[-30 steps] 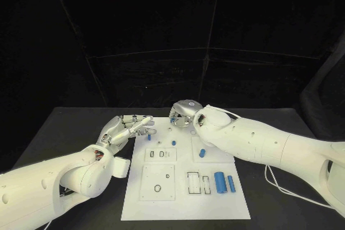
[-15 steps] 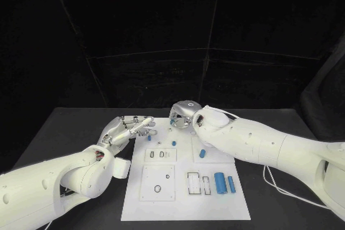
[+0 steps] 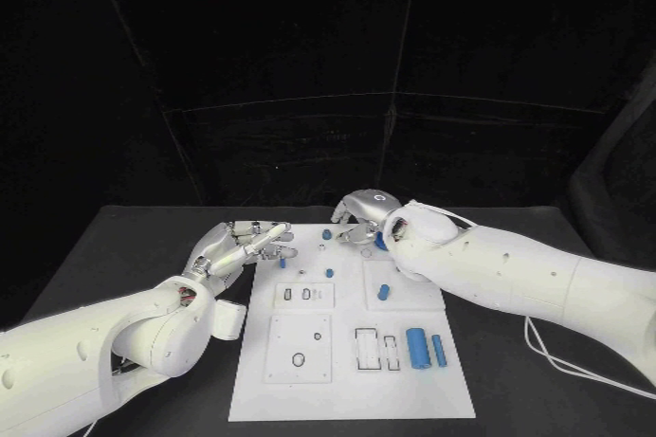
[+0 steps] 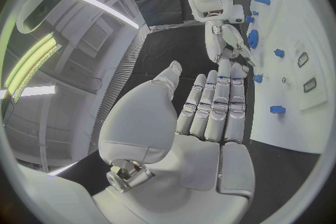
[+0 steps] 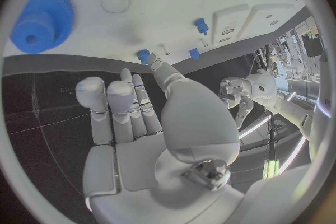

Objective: Assemble the parts on the task board

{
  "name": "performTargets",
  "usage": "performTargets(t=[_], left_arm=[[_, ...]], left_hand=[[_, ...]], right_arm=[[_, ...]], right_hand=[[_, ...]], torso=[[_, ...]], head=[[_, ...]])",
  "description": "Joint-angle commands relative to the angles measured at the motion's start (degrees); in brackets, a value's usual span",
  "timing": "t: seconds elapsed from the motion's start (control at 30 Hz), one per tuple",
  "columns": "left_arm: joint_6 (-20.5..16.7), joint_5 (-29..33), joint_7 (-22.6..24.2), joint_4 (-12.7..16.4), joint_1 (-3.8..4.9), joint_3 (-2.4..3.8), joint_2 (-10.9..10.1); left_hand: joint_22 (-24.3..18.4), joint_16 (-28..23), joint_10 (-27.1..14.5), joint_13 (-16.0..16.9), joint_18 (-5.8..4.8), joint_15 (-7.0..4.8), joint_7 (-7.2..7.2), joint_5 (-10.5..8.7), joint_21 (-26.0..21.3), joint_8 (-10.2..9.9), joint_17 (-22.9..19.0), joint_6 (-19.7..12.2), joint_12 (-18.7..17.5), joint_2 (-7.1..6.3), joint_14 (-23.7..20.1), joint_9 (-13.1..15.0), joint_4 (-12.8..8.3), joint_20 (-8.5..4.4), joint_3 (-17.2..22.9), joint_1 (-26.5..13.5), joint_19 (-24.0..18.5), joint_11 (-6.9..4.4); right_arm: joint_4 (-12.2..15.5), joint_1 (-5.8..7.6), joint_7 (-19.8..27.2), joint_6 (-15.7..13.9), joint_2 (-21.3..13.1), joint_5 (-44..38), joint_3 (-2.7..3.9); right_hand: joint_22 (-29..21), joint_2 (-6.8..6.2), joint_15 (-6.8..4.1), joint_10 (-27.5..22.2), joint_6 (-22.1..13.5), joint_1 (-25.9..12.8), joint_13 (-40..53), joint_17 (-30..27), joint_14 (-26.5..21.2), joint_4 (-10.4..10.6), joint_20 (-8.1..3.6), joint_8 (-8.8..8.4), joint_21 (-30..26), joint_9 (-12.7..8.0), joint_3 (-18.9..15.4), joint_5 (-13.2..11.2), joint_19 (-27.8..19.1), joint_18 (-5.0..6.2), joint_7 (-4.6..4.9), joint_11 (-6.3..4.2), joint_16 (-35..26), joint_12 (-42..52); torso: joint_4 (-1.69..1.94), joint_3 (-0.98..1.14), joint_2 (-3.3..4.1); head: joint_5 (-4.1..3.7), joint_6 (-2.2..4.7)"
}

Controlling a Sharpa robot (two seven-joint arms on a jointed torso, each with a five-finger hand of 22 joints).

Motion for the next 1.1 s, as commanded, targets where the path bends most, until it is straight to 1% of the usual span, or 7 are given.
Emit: performTargets(t=[0.03,0.17,0.27,0.43,0.6,0.8,1.1], left_arm=[[0.9,-0.3,0.1,0.1,0.10,0.05,-0.2],[0.9,-0.3,0.0,0.1,0.10,0.05,-0.3],[1.0,-0.3,0.0,0.0,0.10,0.04,-0.4],[1.2,-0.3,-0.1,-0.2,0.10,0.04,-0.2],[1.4,-0.3,-0.2,-0.4,0.10,0.03,-0.1],[1.5,-0.3,-0.3,-0.5,0.10,0.03,0.0],[1.5,-0.3,-0.3,-0.7,0.09,0.03,0.0]], left_hand=[[-0.1,-0.3,-0.2,-0.1,0.32,-0.02,0.27,0.01,-0.4,-0.3,0.1,-0.2,-0.2,0.27,-0.5,-0.1,-0.4,0.46,-0.1,-0.2,0.0,0.06],[-0.1,-0.3,-0.2,-0.1,0.32,-0.02,0.27,0.01,-0.4,-0.3,0.1,-0.2,-0.2,0.27,-0.5,-0.1,-0.4,0.46,-0.1,-0.2,0.0,0.06],[-0.1,-0.3,-0.2,-0.1,0.32,-0.02,0.27,0.01,-0.4,-0.3,0.1,-0.2,-0.2,0.27,-0.5,-0.1,-0.4,0.46,-0.1,-0.2,0.0,0.06],[-0.1,-0.3,-0.2,-0.1,0.32,-0.02,0.25,0.01,-0.4,-0.3,0.1,-0.2,-0.3,0.31,-0.5,-0.1,-0.5,0.47,-0.1,-0.2,0.0,0.06],[-0.1,-0.3,-0.2,-0.1,0.32,-0.02,0.25,0.01,-0.4,-0.3,0.1,-0.2,-0.3,0.31,-0.5,-0.1,-0.5,0.47,-0.1,-0.2,0.0,0.06],[-0.1,-0.3,-0.2,-0.1,0.32,-0.02,0.25,0.01,-0.4,-0.3,0.1,-0.2,-0.3,0.31,-0.5,-0.1,-0.5,0.47,-0.1,-0.2,0.0,0.06],[-0.1,-0.3,-0.2,-0.1,0.32,-0.02,0.25,0.01,-0.4,-0.3,0.1,-0.2,-0.3,0.31,-0.5,-0.1,-0.5,0.47,-0.1,-0.2,0.0,0.06]], right_arm=[[3.2,0.18,-0.5,-2.2,-3.5,6.2,0.08],[6.3,0.21,-2.1,0.3,-8.4,12.7,0.60],[7.6,0.22,-3.4,1.9,-11.0,15.1,0.75],[7.8,0.23,-5.2,4.6,-12.8,15.6,0.85],[6.9,0.24,-7.1,6.7,-12.9,13.9,0.88],[5.5,0.24,-7.9,8.6,-12.0,13.0,0.90],[4.3,0.24,-8.1,10.5,-10.7,11.4,0.90]], right_hand=[[4.0,0.21,-0.60,5.8,1.4,-1.2,0.9,3.5,1.1,1.6,-0.29,0.49,2.0,0.2,-0.7,0.7,3.0,-0.95,-0.43,-1.02,2.2,2.8],[7.0,-2.18,-2.65,14.8,2.0,-4.2,4.2,6.8,1.8,4.7,-2.18,0.40,3.7,0.0,-4.1,3.0,5.3,-1.51,-2.40,-3.39,4.6,7.8],[10.4,-3.60,-3.44,18.3,1.7,-5.4,8.3,10.9,2.5,7.1,-3.11,0.29,5.3,-0.1,-7.3,5.3,7.7,-2.22,-3.07,-4.21,7.1,12.5],[14.1,-3.33,-3.27,15.7,0.6,-3.0,20.3,20.2,3.4,12.1,-3.35,0.24,7.1,-0.1,-13.2,7.2,10.0,-2.95,-3.15,-4.28,12.4,23.1],[17.3,-3.35,-2.87,17.5,-0.7,1.3,52.0,31.5,4.6,18.1,-2.35,0.39,8.6,-0.1,-17.9,7.3,11.7,-3.62,-2.17,-3.60,17.7,51.4],[18.0,-3.29,-2.30,18.3,-1.1,3.3,59.2,33.6,4.8,19.6,-2.16,0.44,8.9,-0.1,-18.7,8.2,11.9,-3.65,-2.04,-3.19,18.5,57.6],[18.4,-2.17,-2.21,18.8,-0.9,6.0,62.7,35.2,5.0,18.9,-2.04,0.76,9.1,-0.1,-18.4,8.2,12.1,-3.71,-2.04,-3.18,19.1,60.5]], torso=[[-0.33,-0.01,-0.04],[-0.69,0.07,-0.07],[-0.91,0.16,-0.06],[-1.00,0.24,0.01],[-0.80,0.21,0.06],[-0.77,0.14,0.06],[-0.78,0.11,0.04]], head=[[-0.05,0.04],[-0.11,0.16],[-0.04,0.17],[-0.11,0.34],[-0.28,0.24],[-0.30,0.14],[-0.32,-0.06]])
